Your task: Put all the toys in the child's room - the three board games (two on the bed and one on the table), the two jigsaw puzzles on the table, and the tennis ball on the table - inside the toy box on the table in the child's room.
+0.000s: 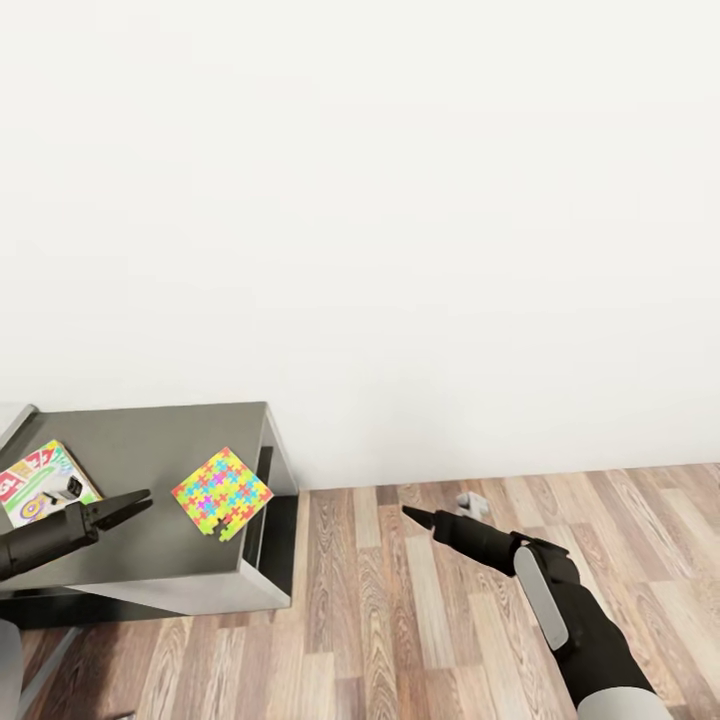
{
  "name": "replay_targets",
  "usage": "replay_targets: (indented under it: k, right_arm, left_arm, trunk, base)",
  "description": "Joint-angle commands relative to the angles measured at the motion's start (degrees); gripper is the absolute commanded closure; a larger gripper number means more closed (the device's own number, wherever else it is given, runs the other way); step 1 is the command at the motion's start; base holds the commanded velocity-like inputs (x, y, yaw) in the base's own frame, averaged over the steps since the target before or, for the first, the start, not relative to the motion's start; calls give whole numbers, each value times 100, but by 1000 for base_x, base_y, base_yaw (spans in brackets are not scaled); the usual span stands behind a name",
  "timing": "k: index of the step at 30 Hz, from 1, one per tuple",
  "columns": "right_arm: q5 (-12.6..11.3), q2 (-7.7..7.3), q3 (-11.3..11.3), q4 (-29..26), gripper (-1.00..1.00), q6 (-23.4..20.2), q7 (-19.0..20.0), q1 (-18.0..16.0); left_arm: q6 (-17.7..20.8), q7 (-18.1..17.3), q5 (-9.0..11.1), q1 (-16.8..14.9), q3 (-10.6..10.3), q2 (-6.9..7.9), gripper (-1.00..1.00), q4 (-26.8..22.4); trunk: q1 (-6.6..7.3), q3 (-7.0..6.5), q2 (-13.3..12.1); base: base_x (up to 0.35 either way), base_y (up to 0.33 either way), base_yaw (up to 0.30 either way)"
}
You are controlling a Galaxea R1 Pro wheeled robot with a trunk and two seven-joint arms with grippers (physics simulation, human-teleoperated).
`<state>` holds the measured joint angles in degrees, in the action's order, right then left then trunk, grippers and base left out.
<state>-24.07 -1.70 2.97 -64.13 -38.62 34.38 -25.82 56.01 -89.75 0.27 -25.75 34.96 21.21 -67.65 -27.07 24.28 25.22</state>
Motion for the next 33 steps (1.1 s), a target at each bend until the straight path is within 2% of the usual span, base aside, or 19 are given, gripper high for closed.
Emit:
replay_targets:
  k: [1, 8, 14, 33]
  right_arm:
    - [-29, 1, -3, 2, -100, 40, 45, 0]
    - [-44, -4, 2, -15, -100, 222, 244, 3]
    - [-45, -10, -3, -40, -100, 255, 341, 14]
    - [-36, -4, -35, -47, -100, 276, 437, 16]
  left_arm:
    - [63, -25, -8, -1, -2, 0, -100, -5]
    - [60, -25, -24, 3, -12, -9, -100, -11]
    - [60, -25, -19, 8, -7, -3, -100, -11]
    - [52, -25, -19, 9, -16, -8, -100, -12]
  trunk:
    - [-25, 18, 50]
    - [-179, 81, 331]
    - [-179, 27, 331]
    - [-596, 191, 1093]
  base:
    - [0, 0, -74]
    - [0, 0, -71]
    - [0, 0, -70]
    - [0, 0, -13]
